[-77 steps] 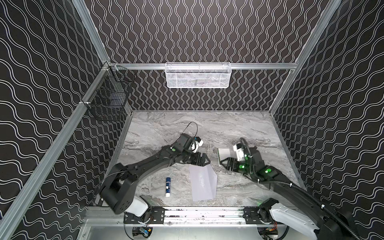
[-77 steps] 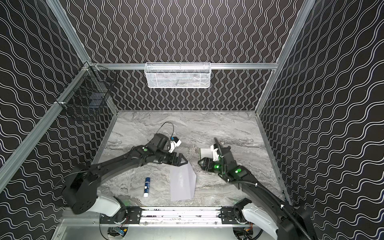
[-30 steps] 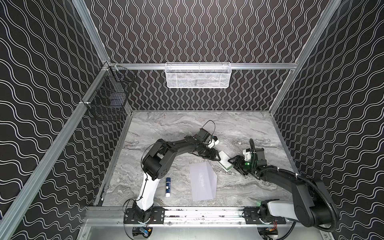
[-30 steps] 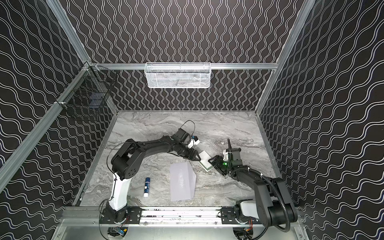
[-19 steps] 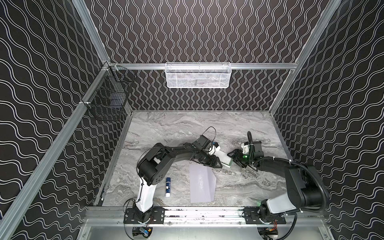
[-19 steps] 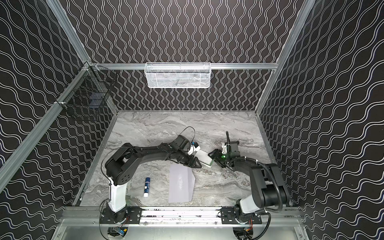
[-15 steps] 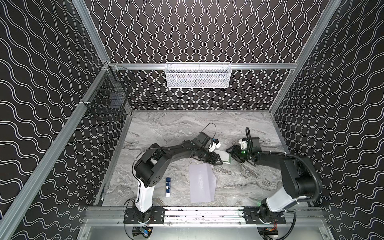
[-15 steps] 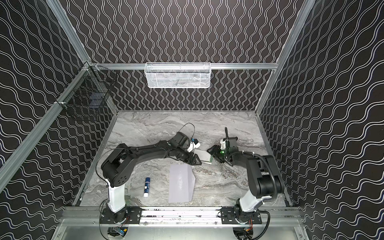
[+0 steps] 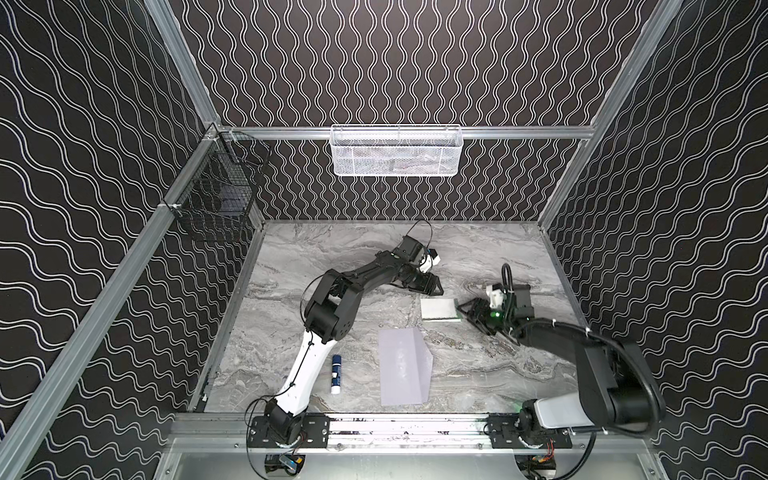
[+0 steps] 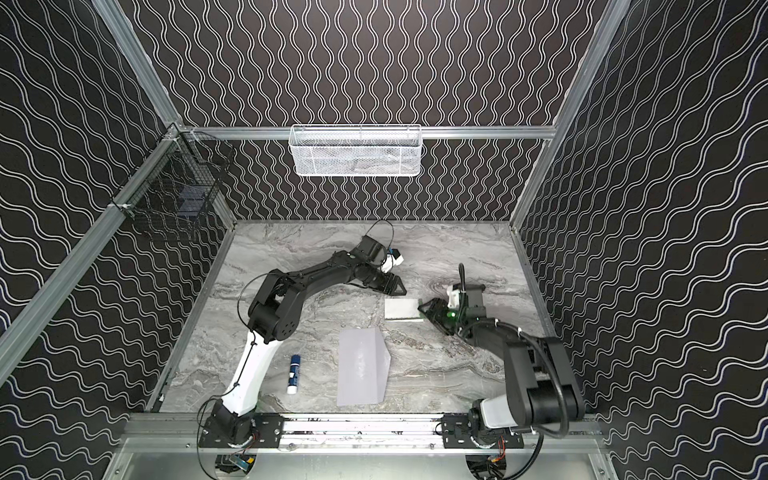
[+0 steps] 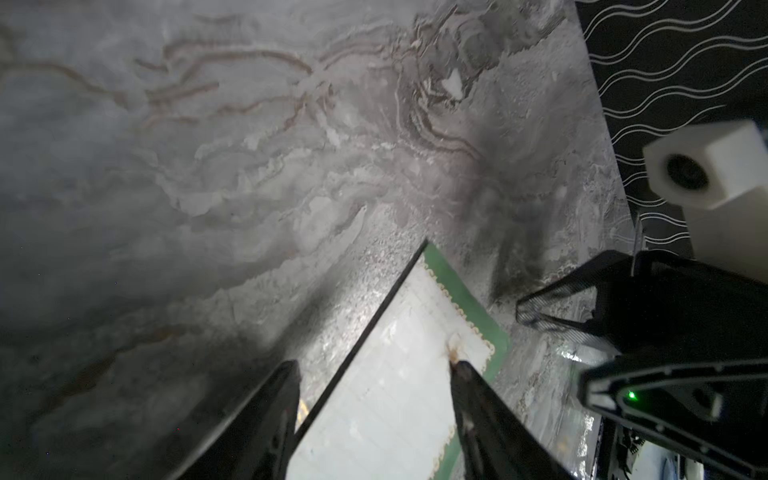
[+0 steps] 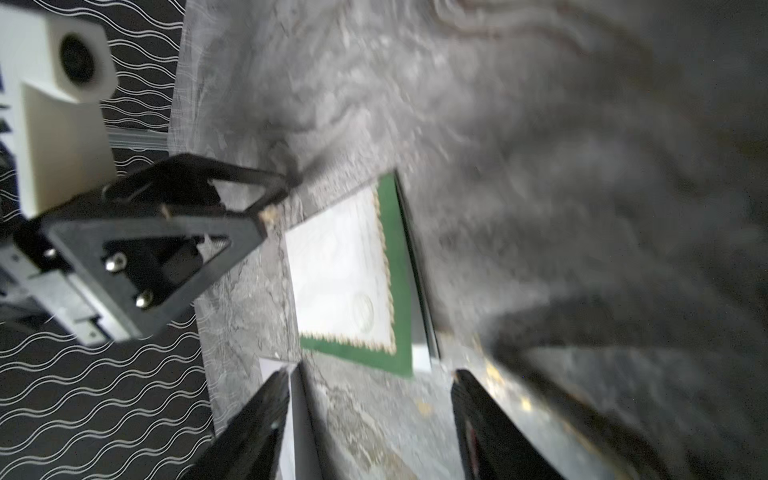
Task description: Place the letter into the envelope and seal it
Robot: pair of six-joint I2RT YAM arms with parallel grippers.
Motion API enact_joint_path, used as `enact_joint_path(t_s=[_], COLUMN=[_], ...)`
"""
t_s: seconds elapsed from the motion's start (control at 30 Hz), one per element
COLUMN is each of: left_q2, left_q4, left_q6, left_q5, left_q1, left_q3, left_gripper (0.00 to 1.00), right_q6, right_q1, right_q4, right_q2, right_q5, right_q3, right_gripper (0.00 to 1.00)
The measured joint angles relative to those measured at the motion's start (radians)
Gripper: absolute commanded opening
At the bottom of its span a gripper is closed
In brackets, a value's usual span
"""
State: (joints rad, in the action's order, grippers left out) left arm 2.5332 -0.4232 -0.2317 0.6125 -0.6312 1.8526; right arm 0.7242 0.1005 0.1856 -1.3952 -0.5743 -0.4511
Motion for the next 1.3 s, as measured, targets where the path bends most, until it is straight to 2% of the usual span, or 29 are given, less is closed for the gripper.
enact_joint_path(t_s=[0.2, 0.5, 0.73, 0.93, 1.1, 1.3], left_q2=[-0.075, -0.209, -0.219, -0.218, -0.218, -0.218], left_q4=[0.077, 0.205, 0.255, 0.268, 0.283, 0.308], left_q6=[-0.01, -0.084, -0.129, -0.135, -0.14, -0.157], left_q5=[0.074, 0.157, 0.16, 0.164, 0.176, 0.188], left_q1=[-0.008, -0.045, -0.058, -0.062, -0.063, -0.063], left_q3=[-0.179, -0.451, -0.48, -0.48, -0.486, -0.496], left_gripper=[0.55, 0.52, 0.51, 0.54, 0.59, 0.59], right_q6=[0.024, 0.019, 0.024, -0.002, -0.011, -0.018], right_q1=[-0.021, -0.067, -0.078, -0.101, -0.126, -0.132], right_q4=[0.084, 0.199, 0.257, 0.242, 0.235, 0.239], right_q2=[0.063, -0.043, -0.093, -0.068, -0.092, -0.119], right_q5=[-0.047, -0.142, -0.187, -0.179, -0.174, -0.175], right_q3=[0.069, 0.069, 0.072, 0.06, 0.056, 0.043], right_gripper=[0.61, 0.54, 0.52, 0.52, 0.52, 0.52])
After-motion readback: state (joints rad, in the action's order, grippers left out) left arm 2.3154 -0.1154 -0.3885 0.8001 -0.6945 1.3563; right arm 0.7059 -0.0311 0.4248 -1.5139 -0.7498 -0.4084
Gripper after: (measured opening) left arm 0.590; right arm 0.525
